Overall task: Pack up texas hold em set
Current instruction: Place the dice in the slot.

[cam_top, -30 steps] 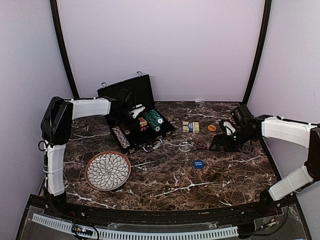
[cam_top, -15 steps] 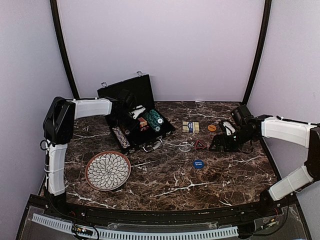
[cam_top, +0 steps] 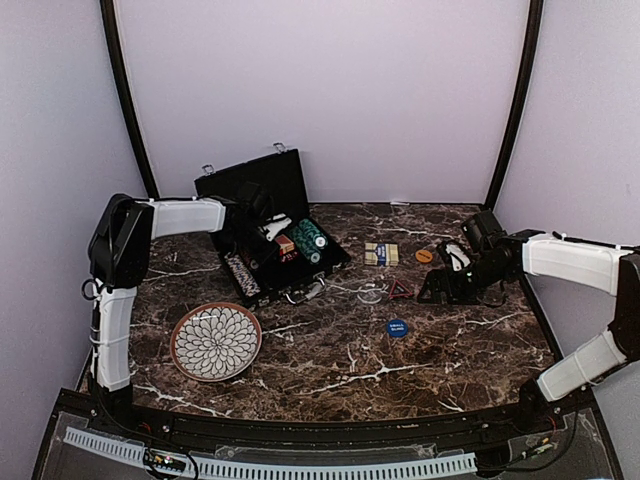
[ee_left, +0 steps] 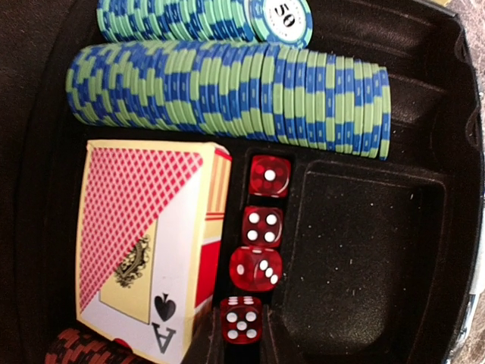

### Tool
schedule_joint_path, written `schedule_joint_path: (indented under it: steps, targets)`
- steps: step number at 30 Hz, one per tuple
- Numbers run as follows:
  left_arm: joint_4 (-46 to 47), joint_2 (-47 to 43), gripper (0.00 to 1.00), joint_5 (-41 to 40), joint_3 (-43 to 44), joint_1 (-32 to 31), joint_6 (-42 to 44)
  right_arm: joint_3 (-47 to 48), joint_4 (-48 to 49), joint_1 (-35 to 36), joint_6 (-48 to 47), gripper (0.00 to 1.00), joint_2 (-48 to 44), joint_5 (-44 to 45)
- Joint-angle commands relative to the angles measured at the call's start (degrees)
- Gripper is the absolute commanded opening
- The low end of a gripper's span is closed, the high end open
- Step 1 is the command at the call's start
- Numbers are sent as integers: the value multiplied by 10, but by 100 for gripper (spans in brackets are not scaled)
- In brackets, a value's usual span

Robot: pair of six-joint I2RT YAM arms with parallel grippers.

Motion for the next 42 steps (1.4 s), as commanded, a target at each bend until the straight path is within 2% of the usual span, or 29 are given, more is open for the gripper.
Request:
schedule_joint_path:
  steps: [1,15,24,42]
  targets:
    - [-10,5,5,1,11,3,7,6,13,-5,-2,94,4,-4]
    - [-5,9,11,-18,21,3,-1,6,11,-5,-3,94,5,-6]
    - [-20,9,21,-20,28,2,-1,6,12,-5,-4,94,7,-7]
    - [-39,-28,29,23,26,2,-15,5,15,-5,-5,95,9,-13]
